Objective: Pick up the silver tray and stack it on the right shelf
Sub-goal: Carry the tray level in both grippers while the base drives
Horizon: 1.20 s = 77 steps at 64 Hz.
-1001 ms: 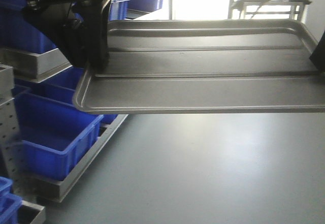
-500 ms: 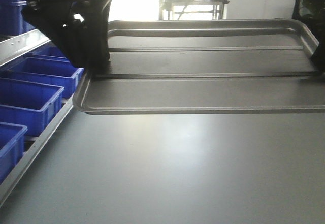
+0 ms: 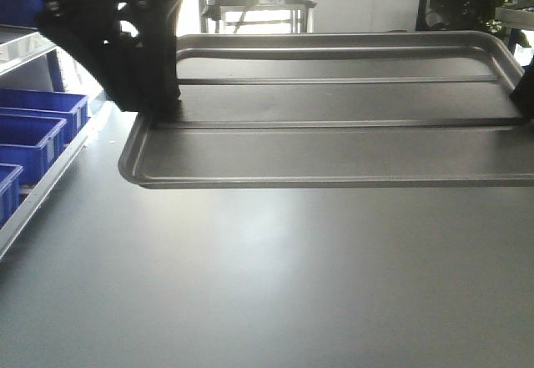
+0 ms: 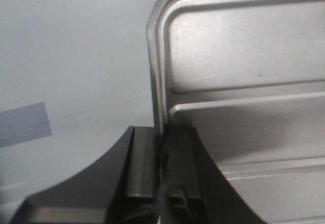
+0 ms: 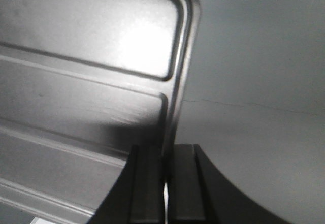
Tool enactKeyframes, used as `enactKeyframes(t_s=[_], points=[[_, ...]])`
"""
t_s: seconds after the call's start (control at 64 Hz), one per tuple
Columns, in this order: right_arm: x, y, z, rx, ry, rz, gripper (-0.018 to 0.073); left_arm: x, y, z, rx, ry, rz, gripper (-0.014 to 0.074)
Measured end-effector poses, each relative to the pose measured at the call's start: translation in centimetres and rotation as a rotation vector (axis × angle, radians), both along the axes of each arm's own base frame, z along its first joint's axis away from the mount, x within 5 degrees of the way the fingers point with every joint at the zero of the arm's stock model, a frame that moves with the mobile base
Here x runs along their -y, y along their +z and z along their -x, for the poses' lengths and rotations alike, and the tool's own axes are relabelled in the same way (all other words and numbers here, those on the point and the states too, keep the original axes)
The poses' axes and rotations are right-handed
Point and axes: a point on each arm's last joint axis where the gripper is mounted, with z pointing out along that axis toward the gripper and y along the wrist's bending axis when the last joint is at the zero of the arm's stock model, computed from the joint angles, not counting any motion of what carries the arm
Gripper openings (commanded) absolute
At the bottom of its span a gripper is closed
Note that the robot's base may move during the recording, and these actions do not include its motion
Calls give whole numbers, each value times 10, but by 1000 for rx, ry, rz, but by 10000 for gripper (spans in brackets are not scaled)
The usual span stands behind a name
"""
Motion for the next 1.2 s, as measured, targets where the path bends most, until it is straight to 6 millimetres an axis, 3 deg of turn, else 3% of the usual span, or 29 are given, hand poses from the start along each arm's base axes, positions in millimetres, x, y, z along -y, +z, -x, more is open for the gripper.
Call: enactKeyframes(t_s=[1.204], points=[[0, 0, 0, 0, 0, 0, 57, 0, 0, 0, -3, 1, 2, -93]])
